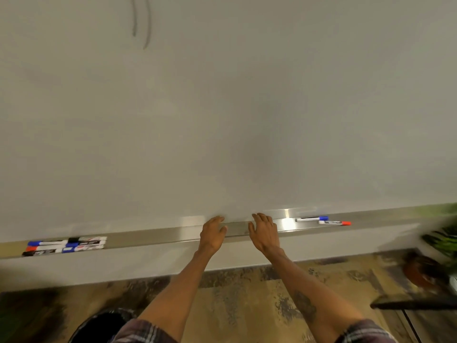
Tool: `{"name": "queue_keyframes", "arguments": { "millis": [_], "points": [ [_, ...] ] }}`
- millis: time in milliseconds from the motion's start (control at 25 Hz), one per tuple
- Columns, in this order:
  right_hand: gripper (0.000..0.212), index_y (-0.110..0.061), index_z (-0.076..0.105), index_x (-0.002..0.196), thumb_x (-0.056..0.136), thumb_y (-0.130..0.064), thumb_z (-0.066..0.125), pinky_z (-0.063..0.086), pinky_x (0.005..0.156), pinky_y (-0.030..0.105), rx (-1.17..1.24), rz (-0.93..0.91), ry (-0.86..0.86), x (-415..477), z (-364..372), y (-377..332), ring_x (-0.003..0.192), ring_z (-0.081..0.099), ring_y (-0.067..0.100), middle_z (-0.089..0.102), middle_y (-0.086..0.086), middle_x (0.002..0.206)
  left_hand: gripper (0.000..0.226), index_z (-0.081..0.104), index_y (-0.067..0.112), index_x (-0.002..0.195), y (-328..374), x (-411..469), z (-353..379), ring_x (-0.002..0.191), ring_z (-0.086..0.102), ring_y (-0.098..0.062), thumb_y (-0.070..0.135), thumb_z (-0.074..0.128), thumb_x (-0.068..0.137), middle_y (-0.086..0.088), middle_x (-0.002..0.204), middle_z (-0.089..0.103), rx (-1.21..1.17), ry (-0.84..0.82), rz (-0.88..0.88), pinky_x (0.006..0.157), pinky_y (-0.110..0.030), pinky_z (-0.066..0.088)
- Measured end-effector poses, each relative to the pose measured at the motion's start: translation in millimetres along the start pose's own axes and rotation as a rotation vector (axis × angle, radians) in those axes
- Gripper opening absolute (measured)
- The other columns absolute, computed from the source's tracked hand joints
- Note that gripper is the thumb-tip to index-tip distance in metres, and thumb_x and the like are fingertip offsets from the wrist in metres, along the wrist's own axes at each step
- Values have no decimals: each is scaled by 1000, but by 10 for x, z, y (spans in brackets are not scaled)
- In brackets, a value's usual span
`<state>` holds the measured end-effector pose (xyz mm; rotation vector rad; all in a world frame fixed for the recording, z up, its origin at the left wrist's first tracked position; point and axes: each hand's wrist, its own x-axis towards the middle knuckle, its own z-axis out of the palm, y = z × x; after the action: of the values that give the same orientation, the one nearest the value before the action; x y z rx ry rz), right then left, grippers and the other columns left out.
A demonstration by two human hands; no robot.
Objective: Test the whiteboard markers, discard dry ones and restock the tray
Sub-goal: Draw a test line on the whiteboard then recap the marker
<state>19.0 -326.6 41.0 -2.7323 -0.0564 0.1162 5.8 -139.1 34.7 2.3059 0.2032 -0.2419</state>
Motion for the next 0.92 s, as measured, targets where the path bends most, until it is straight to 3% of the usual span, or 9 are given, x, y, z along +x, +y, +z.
{"name": "queue_keyframes", "arguments": {
  "millis": [200, 600, 800, 920],
  "points": [
    [45, -13, 45, 143, 103, -35, 40, 37, 111, 40, 35, 126, 50, 18, -249, 689, 135, 41, 26, 46, 7, 147, 40, 52, 13, 141, 451, 116, 485, 138, 39, -23, 19, 51, 102, -5, 148, 47, 9, -88, 54, 116, -30, 26],
    [39, -5, 51, 135, 102, -25, 47, 39, 107, 41, 232, 358, 110, 66, -662, 2000, 129, 45, 32, 52, 16, 140, 43, 53, 13, 141, 1234, 370, 1379, 131, 52, -22, 22, 55, 99, -7, 145, 53, -70, -303, 43, 114, -32, 36],
    [53, -7, 38, 147, 99, -24, 54, 36, 111, 42, 463, 436, 114, 183, -765, 2374, 135, 43, 34, 46, 16, 147, 49, 45, 8, 146, 1548, 529, 1742, 135, 48, -21, 16, 56, 99, -6, 149, 48, -155, -371, -25, 113, -27, 33],
    [61, -10, 29, 151, 98, -20, 57, 36, 112, 48, 547, 482, 68, 290, -765, 2528, 137, 41, 37, 40, 16, 151, 51, 41, 8, 148, 1680, 628, 1909, 136, 46, -24, 13, 55, 99, -6, 151, 45, -206, -392, -95, 115, -35, 35]
  ]
}}
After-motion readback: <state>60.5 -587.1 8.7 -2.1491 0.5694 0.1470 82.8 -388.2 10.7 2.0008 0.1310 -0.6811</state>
